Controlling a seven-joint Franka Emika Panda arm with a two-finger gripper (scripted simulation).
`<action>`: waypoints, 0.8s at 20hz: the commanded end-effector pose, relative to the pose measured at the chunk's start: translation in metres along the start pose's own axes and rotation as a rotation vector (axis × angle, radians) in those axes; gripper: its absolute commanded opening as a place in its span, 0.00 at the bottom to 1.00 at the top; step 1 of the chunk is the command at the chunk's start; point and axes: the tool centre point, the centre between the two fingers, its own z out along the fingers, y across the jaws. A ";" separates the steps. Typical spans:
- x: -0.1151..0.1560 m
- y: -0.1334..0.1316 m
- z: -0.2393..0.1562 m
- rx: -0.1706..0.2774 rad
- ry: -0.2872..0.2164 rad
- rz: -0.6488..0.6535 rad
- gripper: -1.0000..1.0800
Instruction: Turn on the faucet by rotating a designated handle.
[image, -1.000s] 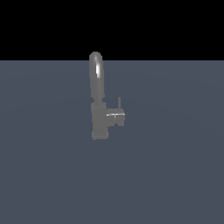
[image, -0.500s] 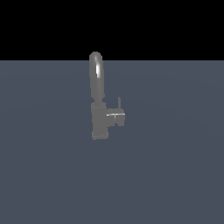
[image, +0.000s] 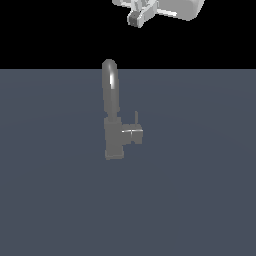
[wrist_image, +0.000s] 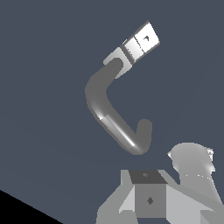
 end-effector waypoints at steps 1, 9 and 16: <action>0.016 -0.001 0.003 0.040 -0.044 0.039 0.00; 0.068 0.000 0.018 0.175 -0.193 0.168 0.00; 0.115 0.004 0.040 0.307 -0.337 0.294 0.00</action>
